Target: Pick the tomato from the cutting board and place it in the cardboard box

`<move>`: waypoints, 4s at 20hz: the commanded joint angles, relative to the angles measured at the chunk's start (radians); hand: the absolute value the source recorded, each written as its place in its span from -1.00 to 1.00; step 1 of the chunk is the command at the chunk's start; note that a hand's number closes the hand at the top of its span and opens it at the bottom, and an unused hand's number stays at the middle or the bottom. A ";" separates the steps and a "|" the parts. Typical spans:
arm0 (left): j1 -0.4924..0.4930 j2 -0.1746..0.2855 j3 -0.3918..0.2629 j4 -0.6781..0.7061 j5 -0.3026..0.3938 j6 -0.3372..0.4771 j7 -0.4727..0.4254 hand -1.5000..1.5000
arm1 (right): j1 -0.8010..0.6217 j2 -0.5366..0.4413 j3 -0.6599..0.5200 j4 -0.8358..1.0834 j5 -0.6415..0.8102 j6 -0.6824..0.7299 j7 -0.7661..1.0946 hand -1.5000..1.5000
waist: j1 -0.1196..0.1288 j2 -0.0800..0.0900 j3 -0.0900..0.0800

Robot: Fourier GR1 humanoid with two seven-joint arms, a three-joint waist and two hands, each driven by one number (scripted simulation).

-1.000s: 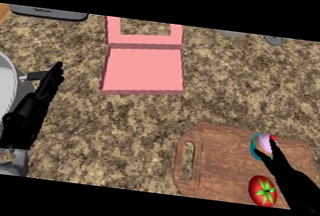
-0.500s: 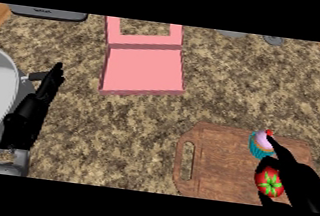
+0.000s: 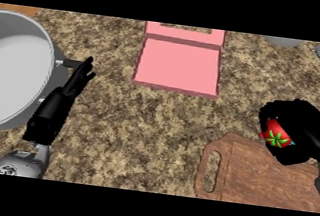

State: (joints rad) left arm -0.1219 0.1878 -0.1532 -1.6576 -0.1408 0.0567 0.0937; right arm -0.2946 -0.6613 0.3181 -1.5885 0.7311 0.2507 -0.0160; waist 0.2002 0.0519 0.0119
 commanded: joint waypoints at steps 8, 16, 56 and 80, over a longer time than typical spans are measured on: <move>-0.011 0.019 0.014 0.071 -0.016 -0.003 0.034 0.00 | -0.395 -0.015 -0.097 0.388 -0.075 -0.008 -0.384 1.00 | 0.027 0.017 -0.007; -0.027 0.018 0.033 0.101 -0.020 0.013 0.074 0.00 | -0.603 0.089 -0.212 0.595 -0.355 0.180 -0.674 1.00 | -0.024 0.002 -0.008; 0.010 0.033 0.093 0.123 -0.027 0.020 0.037 0.00 | -1.106 0.661 -0.051 1.409 -0.256 -0.002 -0.635 -1.00 | -0.075 -0.017 -0.013; 0.015 0.027 0.092 0.126 -0.020 0.002 -0.015 0.00 | -1.166 0.362 -0.535 1.530 -0.709 0.120 -0.456 -1.00 | -0.055 0.026 -0.012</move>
State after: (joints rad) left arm -0.1033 0.2093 -0.0591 -1.5311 -0.1655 0.0728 0.0939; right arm -1.4754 -0.2299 -0.1843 -0.0701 0.0503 0.3678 -0.4837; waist 0.1290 0.0635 -0.0003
